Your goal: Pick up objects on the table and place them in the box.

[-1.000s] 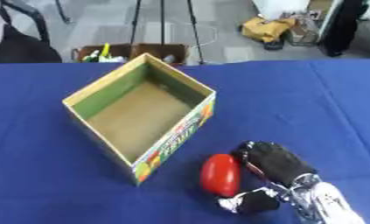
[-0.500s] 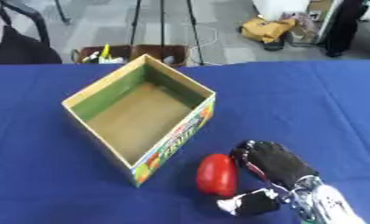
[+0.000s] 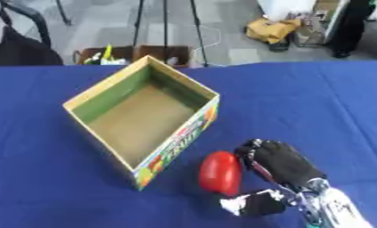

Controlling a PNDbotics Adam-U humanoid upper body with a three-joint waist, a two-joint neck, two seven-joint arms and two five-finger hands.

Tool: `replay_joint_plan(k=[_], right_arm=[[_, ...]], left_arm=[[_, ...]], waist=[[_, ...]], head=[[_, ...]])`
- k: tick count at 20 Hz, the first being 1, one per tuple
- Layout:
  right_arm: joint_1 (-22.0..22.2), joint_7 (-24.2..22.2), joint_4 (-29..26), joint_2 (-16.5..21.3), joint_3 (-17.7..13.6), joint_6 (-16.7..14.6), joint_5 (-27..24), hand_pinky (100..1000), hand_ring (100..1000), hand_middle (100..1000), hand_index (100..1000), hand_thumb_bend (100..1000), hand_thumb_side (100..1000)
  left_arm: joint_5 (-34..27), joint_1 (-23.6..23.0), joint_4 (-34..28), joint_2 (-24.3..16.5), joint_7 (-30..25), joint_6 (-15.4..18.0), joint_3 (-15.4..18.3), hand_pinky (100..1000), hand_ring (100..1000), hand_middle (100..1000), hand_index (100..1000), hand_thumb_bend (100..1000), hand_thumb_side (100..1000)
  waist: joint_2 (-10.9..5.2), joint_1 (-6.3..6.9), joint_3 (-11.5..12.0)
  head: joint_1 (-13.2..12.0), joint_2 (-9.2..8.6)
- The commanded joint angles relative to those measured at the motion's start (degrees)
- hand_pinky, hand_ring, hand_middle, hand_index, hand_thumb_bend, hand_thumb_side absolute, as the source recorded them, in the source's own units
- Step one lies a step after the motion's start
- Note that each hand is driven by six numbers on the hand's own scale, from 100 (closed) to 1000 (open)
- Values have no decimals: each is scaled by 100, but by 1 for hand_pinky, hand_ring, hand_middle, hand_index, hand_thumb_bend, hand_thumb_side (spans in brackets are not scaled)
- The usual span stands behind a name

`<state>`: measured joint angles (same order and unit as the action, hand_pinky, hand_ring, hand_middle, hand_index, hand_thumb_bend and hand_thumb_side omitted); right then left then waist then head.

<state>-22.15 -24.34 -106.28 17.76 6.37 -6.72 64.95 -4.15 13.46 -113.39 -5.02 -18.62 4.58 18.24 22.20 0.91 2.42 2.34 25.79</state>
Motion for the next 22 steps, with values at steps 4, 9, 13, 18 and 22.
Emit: replay_joint_plan(k=[4,9,13,18,22], right_arm=[[-63,280,-345,80,-95,126,-168,100,349,393,462,211,692],[-48,458,-449,114,-88,211,-309,100,341,384,454,218,682],[-36,553,-575,151,-98,254,-452,100,338,381,448,225,681],[4,686,-797,273,-134,316,-729,100,335,379,440,233,684],[20,963,-830,516,-193,277,-1044,100,338,383,435,236,696]], left_arm=[[18,-2,-121,-44,-33,8,-5,435,505,546,751,100,951],[1,-1,-121,-55,-38,10,-11,432,506,546,751,100,951],[-16,0,-121,-68,-44,7,-16,430,507,547,751,100,951],[-39,0,-121,-86,-41,1,-17,430,507,547,751,100,951],[-59,-4,-121,-109,-32,-9,-17,428,508,548,751,100,950]], waist=[[-102,14,-14],[-117,18,-14],[-133,18,-20],[-158,14,-32],[-193,0,-27]], head=[[-3,-97],[-5,-130],[-19,-171],[-61,-199],[-131,-190]])
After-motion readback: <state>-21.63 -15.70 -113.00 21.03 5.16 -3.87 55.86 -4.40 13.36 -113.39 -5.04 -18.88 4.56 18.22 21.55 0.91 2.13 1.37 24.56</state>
